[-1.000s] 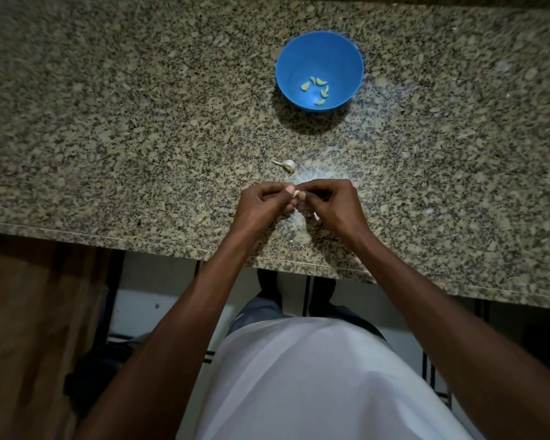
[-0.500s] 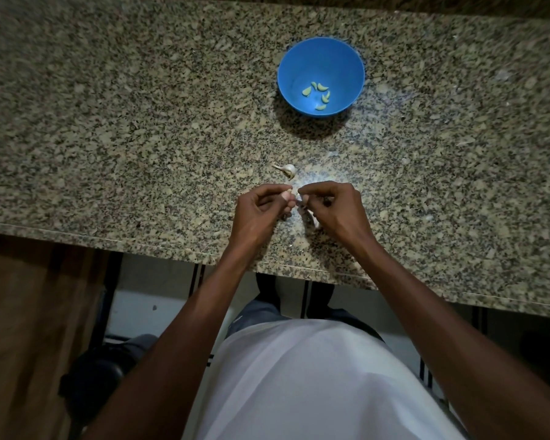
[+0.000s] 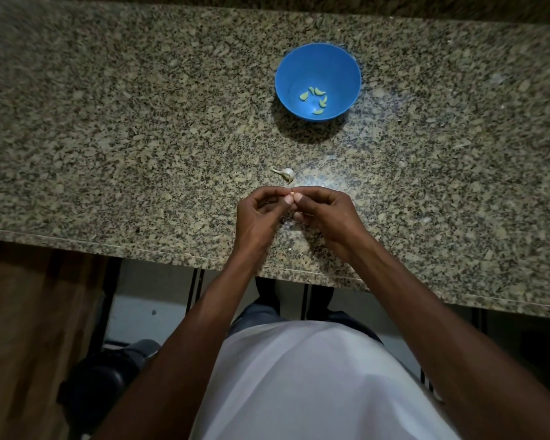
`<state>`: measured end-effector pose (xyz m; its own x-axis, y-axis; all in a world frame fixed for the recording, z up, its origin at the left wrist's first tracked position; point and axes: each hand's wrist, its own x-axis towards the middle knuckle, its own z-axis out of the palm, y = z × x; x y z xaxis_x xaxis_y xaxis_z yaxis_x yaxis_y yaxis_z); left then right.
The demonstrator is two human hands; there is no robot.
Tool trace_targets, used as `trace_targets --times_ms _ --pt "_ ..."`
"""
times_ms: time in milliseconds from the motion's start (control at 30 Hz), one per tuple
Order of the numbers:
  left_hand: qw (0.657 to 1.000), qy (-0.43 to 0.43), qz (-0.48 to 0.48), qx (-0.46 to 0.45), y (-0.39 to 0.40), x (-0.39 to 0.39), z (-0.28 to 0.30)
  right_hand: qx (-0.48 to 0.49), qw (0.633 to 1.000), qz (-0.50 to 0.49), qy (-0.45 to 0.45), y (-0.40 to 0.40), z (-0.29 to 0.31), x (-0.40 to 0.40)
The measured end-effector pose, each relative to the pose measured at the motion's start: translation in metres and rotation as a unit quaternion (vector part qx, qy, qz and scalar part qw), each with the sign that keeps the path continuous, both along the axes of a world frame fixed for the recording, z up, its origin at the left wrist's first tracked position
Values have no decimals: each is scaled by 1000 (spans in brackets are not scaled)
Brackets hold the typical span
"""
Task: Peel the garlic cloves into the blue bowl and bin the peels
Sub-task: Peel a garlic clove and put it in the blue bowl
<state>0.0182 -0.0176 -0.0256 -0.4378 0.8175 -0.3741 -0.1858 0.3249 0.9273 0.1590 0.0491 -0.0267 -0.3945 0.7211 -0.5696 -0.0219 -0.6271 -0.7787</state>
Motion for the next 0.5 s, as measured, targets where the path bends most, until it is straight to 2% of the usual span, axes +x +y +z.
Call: trace_targets --times_ms 333,433,500 --pt "987 111 -115 27 8 -22 5 82 993 56 -57 15 11 4" --pt "983 137 -112 40 11 -27 5 29 999 21 -18 10 11 -2" --pt "989 111 -89 34 14 -28 5 -7 1000 -23 6 5 10 -8"
